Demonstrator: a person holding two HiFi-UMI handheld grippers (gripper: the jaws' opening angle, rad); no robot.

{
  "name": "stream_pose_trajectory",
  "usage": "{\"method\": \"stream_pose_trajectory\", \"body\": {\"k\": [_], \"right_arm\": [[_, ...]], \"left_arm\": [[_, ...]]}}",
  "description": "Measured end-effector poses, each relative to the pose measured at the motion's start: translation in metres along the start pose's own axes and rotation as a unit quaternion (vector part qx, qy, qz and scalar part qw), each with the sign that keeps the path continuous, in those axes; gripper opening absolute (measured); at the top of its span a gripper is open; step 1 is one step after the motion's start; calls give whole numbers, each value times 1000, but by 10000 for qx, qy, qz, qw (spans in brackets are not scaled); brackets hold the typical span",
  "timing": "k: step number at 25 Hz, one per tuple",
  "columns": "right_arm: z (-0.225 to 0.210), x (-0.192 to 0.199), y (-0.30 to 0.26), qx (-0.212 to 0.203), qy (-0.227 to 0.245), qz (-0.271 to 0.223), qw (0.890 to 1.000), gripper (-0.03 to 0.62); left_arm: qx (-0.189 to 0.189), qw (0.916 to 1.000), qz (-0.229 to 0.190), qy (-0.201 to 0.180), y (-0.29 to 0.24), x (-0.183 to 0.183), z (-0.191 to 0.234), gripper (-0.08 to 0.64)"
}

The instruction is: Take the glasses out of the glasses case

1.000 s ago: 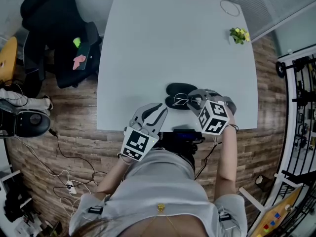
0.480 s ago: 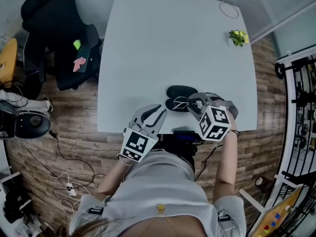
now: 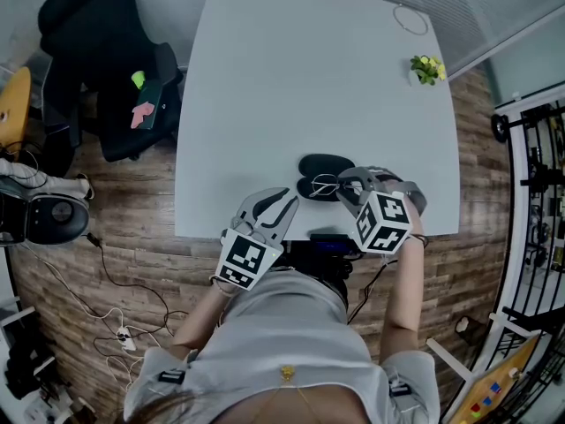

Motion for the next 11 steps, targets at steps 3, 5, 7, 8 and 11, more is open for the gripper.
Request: {"method": "stream_pose_trajectory", "body": {"k": [3, 5, 7, 8, 11], "right_arm": [[0, 0, -1, -4, 21, 3, 10000, 94], [1, 0, -2, -5, 27, 2, 10000, 94], [1, 2, -3, -16, 26, 22, 10000, 94], [2, 4, -4, -19, 21, 31, 10000, 94], [2, 8, -4, -23, -3, 39, 10000, 94]], "left_arm": [[0, 10000, -7, 6, 0, 0, 0, 88], [-5, 10000, -2, 9, 0, 1, 0, 89], [-5, 10000, 7, 7, -1, 1, -1, 88], [-4, 10000, 9, 5, -1, 1, -1, 89], [-4, 10000, 8, 2, -3, 1, -3, 89]]}}
Point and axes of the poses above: the fingertips, and each gripper's own axes: y backward along the fingers, z to its left, x out of its underside, the point moved 1 cm from there along y, backward along the fingers, and after that the axes turned 5 degrees about y, right-handed, at the moved point
